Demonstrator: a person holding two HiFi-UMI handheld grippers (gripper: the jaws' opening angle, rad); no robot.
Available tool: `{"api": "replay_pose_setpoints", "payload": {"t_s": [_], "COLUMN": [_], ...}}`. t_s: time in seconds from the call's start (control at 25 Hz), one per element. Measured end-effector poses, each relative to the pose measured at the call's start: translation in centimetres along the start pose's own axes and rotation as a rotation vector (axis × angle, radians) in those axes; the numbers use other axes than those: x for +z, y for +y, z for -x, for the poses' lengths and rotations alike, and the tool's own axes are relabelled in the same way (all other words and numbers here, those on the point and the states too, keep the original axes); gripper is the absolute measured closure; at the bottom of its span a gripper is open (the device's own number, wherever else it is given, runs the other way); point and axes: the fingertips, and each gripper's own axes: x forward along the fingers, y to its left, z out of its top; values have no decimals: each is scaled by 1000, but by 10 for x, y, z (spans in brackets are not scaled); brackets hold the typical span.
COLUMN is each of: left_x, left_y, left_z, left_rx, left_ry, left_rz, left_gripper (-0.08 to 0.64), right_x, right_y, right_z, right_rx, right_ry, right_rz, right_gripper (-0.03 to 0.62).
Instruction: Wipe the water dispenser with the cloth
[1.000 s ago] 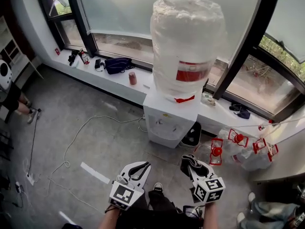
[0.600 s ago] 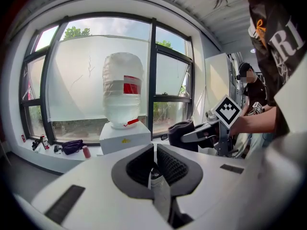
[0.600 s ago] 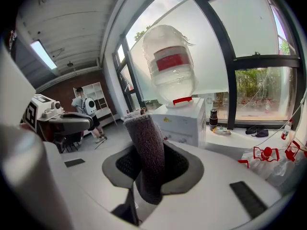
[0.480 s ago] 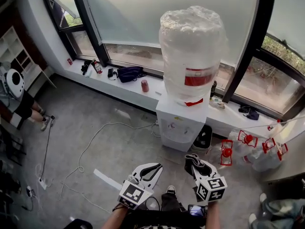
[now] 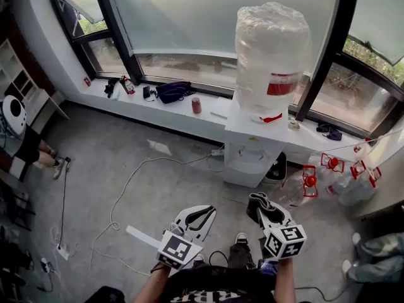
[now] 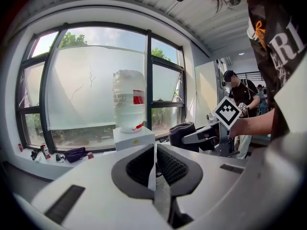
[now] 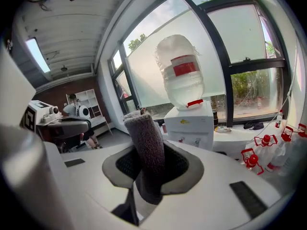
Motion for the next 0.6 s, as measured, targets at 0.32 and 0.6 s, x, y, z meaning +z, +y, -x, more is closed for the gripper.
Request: {"api": "replay_pose_setpoints", "payload": {"t_s": [0.32,0.6], "left_x": [-19,-30], "left_y": [10,-2], "left_z": [76,122], "left_rx": [-74,-122], "left_ry": [-42,-70], "left_rz": [-45,-41], "left_gripper": [531,531], "right_x": [-30,-45], "right_y": [90,136], "right_z": [20,47], "right_rx": [-47,-69], "right_ry": [-49,-85], "right_rz": [-34,-23], "right_gripper": [485,485]}}
